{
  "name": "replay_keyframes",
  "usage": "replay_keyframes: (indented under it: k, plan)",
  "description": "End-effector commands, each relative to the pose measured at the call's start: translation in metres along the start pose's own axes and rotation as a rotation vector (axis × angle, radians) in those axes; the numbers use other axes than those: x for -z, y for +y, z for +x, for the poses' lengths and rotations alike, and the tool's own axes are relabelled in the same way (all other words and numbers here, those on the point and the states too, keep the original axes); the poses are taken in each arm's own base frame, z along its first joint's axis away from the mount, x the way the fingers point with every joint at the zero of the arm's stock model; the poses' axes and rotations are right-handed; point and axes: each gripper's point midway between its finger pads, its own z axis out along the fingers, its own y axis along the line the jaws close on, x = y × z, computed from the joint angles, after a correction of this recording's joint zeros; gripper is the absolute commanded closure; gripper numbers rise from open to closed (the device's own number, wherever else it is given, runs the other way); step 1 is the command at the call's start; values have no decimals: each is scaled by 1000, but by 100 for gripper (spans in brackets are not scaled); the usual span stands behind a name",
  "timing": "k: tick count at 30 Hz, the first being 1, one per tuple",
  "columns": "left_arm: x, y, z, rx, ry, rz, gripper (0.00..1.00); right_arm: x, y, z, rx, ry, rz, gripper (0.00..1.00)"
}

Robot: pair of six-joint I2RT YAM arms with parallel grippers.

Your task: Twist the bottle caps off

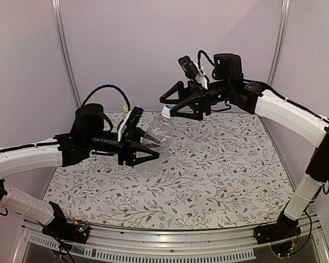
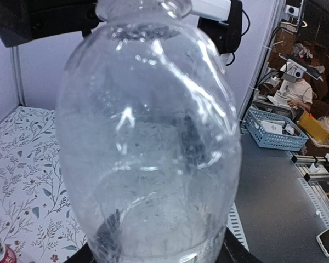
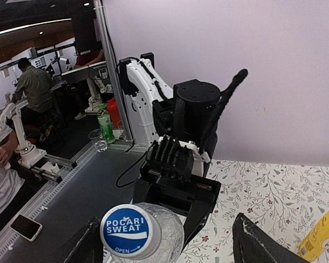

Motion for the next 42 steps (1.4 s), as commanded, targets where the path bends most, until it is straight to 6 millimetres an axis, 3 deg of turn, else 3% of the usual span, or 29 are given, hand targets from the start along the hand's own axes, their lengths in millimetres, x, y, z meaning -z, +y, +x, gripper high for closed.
replay_keyframes:
  k: [1,4,8,13,19,28,35,42]
  plan:
    - [3,31,-9,-27,-3,-204,51,17,-21,-20,-41,-19,227,11]
    - [8,53,-9,-18,11,-336,50,26,-32,-36,-110,-74,342,1]
    - [17,72,-12,-4,-2,-465,50,33,-39,-52,-158,-145,430,1]
    - [32,88,-16,8,-23,-604,50,45,-66,-61,-221,-227,640,1]
    - [48,100,-21,15,-48,-731,50,40,-81,-68,-249,-278,793,2]
    - [53,102,-23,2,-50,-770,50,11,-103,-50,-311,-238,776,15]
    - [49,99,-24,-5,-49,-751,50,-3,-113,-34,-345,-207,736,34]
    - [49,99,-22,-12,-41,-755,50,-13,-111,-29,-357,-196,679,56]
